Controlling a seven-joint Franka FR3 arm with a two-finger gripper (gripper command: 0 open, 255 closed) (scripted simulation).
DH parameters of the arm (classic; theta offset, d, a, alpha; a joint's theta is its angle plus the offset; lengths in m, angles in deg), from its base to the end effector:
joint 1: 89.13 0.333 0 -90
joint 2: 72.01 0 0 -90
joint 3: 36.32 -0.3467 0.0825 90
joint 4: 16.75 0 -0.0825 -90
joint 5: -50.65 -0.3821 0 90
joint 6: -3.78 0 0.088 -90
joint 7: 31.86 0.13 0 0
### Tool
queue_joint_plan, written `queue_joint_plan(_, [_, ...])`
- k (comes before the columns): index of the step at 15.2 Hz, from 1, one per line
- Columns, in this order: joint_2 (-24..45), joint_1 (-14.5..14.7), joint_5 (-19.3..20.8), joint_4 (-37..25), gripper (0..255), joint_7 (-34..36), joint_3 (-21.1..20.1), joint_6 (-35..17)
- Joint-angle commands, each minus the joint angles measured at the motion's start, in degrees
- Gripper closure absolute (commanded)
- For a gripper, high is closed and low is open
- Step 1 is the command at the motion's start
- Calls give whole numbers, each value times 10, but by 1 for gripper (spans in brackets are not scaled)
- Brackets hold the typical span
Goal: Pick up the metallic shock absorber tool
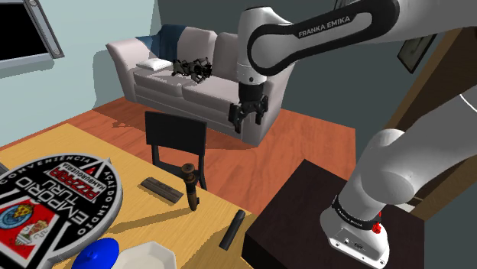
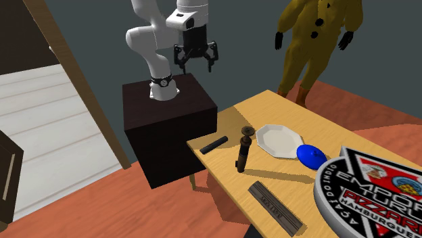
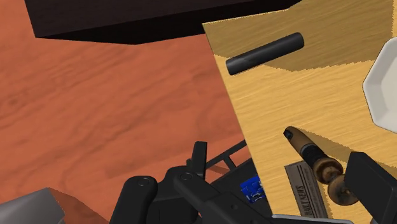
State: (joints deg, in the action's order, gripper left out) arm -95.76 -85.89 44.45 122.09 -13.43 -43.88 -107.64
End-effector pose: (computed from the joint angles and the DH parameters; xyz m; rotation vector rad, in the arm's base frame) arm 0.3879 0.0861 0.4594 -3.0969 0.2934 0.1174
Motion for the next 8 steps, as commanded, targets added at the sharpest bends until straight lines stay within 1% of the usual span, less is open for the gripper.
queue_joint_plan(1, [42, 2, 0, -12, 0, 18, -13, -34])
queue_joint_plan(4, [105, 6, 7, -37, 0, 47, -31, -76])
queue_joint_plan(8, [192, 11, 26, -81, 0, 89, -51, -124])
